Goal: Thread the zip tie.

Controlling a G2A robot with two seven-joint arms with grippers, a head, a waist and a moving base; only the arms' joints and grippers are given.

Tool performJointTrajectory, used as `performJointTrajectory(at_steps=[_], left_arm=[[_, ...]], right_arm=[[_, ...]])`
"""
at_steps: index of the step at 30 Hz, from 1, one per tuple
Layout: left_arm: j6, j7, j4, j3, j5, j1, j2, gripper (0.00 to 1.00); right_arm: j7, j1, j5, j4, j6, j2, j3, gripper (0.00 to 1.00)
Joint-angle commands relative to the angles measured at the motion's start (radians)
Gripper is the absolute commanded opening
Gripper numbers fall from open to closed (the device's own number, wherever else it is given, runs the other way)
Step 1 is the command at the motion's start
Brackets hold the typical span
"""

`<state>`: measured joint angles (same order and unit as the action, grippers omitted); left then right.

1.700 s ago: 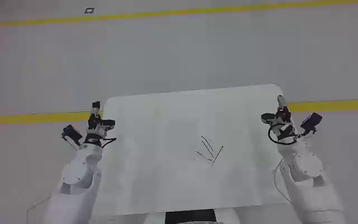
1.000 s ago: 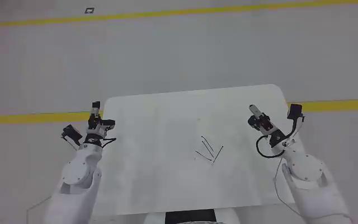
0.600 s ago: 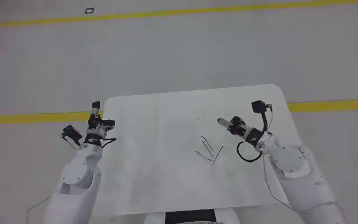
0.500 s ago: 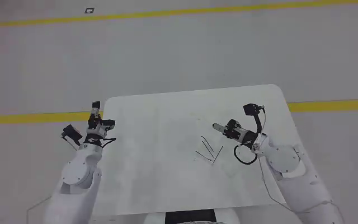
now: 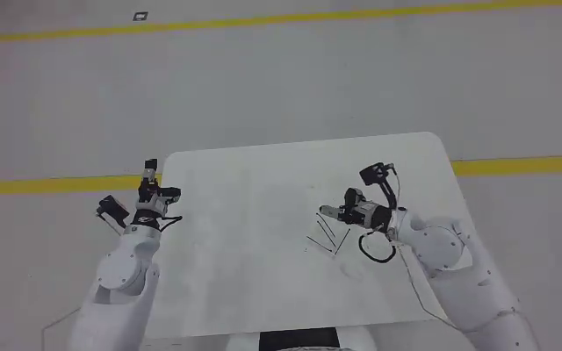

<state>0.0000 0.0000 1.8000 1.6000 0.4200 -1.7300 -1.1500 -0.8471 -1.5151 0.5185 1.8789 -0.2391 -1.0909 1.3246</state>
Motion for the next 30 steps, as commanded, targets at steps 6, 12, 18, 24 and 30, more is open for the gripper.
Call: performJointTrajectory(at_steps=[6, 12, 18, 24, 30], left_arm=[[0.0, 0.0, 0.0, 0.0, 0.0, 0.0, 0.0, 1.0], [0.0, 0.0, 0.0, 0.0, 0.0, 0.0, 0.0, 1.0], [0.0, 0.0, 0.0, 0.0, 0.0, 0.0, 0.0, 1.0], [0.0, 0.0, 0.0, 0.0, 0.0, 0.0, 0.0, 1.0], [0.0, 0.0, 0.0, 0.0, 0.0, 0.0, 0.0, 1.0]], right_arm=[[-0.235, 0.107, 0.056, -0.026, -0.022, 0.001, -0.109, 1.0], [-0.235, 0.107, 0.056, -0.026, -0.022, 0.001, -0.109, 1.0], [-0.235, 0.107, 0.056, -0.026, -0.022, 0.001, -0.109, 1.0], [-0.284, 0.127, 0.159, -0.042, -0.013, 0.0, -0.191, 1.0], [-0.291, 0.152, 0.186, -0.058, -0.007, -0.004, -0.236, 1.0]])
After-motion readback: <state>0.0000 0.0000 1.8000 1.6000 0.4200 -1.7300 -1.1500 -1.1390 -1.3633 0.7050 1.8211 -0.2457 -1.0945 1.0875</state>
